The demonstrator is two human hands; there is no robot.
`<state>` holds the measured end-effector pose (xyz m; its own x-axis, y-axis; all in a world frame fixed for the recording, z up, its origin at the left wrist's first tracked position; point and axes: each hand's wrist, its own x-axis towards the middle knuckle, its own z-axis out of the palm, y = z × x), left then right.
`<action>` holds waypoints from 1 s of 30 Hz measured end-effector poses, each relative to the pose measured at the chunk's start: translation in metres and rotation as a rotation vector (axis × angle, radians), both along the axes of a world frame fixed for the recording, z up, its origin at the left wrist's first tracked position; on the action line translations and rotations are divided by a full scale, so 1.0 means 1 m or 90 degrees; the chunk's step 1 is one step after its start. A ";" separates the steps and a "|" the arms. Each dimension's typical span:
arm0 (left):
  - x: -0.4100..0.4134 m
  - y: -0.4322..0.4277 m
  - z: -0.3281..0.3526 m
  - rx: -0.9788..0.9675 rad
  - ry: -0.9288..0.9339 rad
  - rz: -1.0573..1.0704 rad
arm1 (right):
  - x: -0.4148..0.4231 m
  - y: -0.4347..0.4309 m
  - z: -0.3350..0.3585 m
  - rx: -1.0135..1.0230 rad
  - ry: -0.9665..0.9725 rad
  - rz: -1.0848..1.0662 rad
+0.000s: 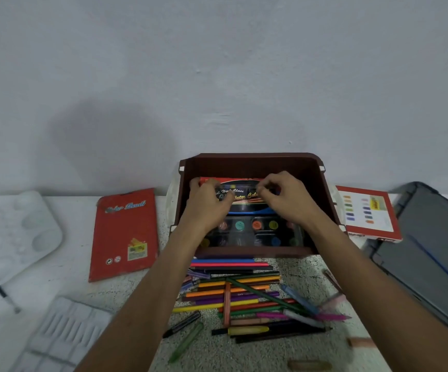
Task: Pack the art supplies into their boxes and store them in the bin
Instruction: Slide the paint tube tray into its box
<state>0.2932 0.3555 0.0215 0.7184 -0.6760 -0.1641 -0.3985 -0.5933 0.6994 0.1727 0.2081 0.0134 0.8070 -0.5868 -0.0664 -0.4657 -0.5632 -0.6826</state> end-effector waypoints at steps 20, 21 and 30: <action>0.011 -0.012 -0.032 0.276 -0.038 -0.171 | 0.008 -0.006 -0.025 -0.052 0.240 0.060; 0.011 -0.012 -0.032 0.271 -0.055 -0.175 | 0.008 -0.006 -0.024 -0.065 0.241 0.058; -0.011 0.025 0.016 -0.019 -0.180 -0.299 | -0.006 0.015 0.011 -0.415 0.160 0.111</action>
